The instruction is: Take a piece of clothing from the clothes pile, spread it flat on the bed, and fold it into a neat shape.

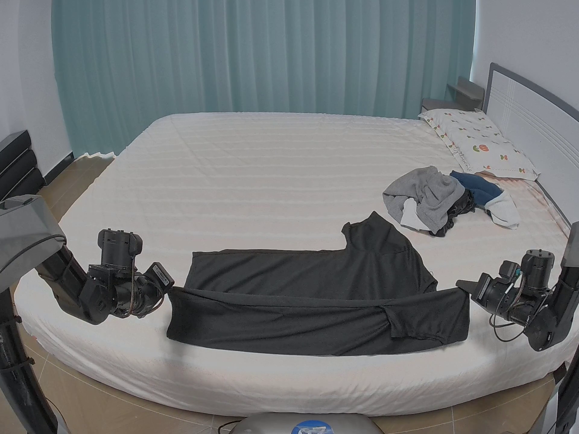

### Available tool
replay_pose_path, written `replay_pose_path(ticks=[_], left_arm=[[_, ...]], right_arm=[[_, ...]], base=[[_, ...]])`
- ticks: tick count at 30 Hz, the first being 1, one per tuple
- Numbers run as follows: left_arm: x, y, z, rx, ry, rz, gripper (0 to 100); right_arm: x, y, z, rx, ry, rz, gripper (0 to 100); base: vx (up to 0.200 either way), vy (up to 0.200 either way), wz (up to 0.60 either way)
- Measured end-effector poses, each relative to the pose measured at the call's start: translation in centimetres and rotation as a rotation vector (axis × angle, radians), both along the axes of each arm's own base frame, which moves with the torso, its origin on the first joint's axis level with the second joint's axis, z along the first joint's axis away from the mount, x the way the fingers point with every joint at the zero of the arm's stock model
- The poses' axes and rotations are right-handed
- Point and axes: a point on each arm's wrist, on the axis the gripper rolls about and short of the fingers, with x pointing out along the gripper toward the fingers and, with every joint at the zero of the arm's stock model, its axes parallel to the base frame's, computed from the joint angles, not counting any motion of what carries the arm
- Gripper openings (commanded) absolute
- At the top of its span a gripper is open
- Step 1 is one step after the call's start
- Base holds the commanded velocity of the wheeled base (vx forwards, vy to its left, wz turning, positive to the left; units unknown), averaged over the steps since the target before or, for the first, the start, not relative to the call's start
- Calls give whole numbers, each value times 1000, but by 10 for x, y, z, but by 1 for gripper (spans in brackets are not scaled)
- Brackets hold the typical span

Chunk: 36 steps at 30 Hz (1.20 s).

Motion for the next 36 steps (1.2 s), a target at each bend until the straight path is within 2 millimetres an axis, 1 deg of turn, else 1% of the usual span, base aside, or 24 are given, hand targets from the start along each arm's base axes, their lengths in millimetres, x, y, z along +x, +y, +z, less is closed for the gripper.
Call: replay_pose_path(ticks=[7, 10, 16, 22, 26, 31, 33, 36], left_arm=[[-27, 1, 16, -1, -15, -12, 0], [-43, 0, 21, 0, -14, -27, 0], [-62, 1, 25, 69, -20, -86, 0], [-77, 0, 20, 94, 12, -112, 0], [-80, -1, 19, 95, 20, -119, 0], [-76, 0, 21, 88, 7, -108, 0], [-74, 0, 22, 85, 2, -105, 0], [-65, -1, 21, 80, -3, -98, 0]], right_arm=[[-35, -4, 15, 24, -8, 25, 0], [-51, -4, 20, 25, -10, 42, 0], [-63, -5, 23, -1, -16, 52, 0], [-68, -8, 21, -24, 9, 47, 0], [-72, -8, 16, -67, 51, 69, 0], [-74, -8, 14, -105, 57, 88, 0], [-71, -8, 15, -107, 52, 88, 0], [-62, -10, 17, -111, 31, 84, 0]], base=[[0, 0, 0], [0, 0, 0], [0, 0, 0], [0, 0, 0], [0, 0, 0], [0, 0, 0], [0, 0, 0], [0, 0, 0]])
